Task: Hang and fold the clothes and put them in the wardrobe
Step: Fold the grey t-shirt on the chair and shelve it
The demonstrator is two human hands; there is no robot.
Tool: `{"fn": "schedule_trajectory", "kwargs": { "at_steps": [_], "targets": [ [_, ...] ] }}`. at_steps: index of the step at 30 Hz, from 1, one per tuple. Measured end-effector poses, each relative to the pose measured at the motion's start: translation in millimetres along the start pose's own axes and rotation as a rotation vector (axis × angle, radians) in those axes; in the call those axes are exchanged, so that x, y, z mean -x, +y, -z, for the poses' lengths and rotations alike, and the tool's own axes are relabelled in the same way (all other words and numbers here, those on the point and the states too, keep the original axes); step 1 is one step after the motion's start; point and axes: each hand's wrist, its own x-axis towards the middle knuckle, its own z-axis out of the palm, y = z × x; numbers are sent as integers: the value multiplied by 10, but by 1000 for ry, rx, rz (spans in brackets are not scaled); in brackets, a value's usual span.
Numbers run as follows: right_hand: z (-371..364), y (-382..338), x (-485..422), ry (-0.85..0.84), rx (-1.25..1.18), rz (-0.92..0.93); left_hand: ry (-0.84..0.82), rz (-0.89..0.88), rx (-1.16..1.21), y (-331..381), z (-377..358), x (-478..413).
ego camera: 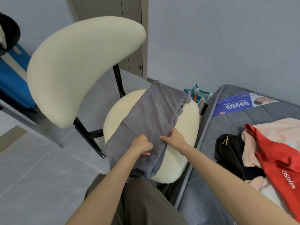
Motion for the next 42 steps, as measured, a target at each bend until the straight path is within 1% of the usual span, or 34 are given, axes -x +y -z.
{"fn": "schedule_trajectory", "kwargs": {
  "at_steps": [3, 5, 6, 7, 8, 9, 10, 11, 12, 13, 14, 16, 17, 18, 20, 22, 25, 26, 28, 30, 31, 33, 38, 40, 42],
  "targets": [
    [101, 43, -16, 61, 57, 11, -107, 24, 307, 50, -140, 96],
    [221, 121, -24, 118, 36, 16, -268, 32, 521, 82, -229, 177],
    [295, 172, -23, 153, 6, 7, -331, 16, 584, 91, -276, 208],
    [369, 233, -20, 187, -29, -11, -339, -16, 608, 90, -324, 222],
    [438, 299, -17, 213, -61, -35, -271, -72, 603, 79, -355, 235],
    [497, 365, -9, 223, -83, -56, -121, -141, 569, 59, -366, 231],
    [545, 429, 7, 211, -99, -75, 68, -208, 484, 23, -342, 205],
    [576, 480, 33, 174, -115, -93, 243, -261, 356, -35, -294, 146],
    [596, 517, 69, 115, -136, -113, 376, -287, 218, -104, -226, 77],
    [606, 541, 109, 49, -158, -131, 456, -272, 101, -186, -152, 1],
    [606, 556, 145, -6, -174, -139, 478, -206, 12, -259, -84, -75],
    [595, 570, 183, -71, -204, -126, 381, -38, -79, -363, 14, -194],
    [586, 566, 190, -82, -229, -119, 318, 7, -47, -390, 37, -251],
    [578, 552, 197, -86, -260, -114, 263, 10, 40, -405, 52, -302],
    [563, 526, 202, -90, -307, -92, 174, -47, 234, -391, 63, -350],
    [572, 488, 234, -83, -338, -49, 122, -98, 356, -364, 75, -325],
    [662, 397, 329, -43, -424, 69, 151, -213, 582, -338, 165, -201],
    [726, 349, 371, -17, -443, 118, 176, -276, 602, -319, 226, -146],
    [880, 213, 449, 55, -425, 224, 269, -396, 497, -255, 389, -40],
    [1041, 54, 513, 162, -302, 320, 373, -493, 390, -143, 589, 82],
    [1119, -25, 556, 215, -245, 363, 391, -555, 368, -68, 688, 162],
    [1277, -197, 700, 259, -233, 464, 395, -671, 339, 101, 856, 377],
    [1610, -587, 1190, 133, -529, 677, 354, -875, 461, 528, 1129, 1080],
    [1717, -710, 1371, 126, -587, 727, 303, -965, 496, 659, 1214, 1349],
    [1801, -795, 1512, 147, -576, 764, 230, -1021, 531, 742, 1254, 1536]
  ]
}}
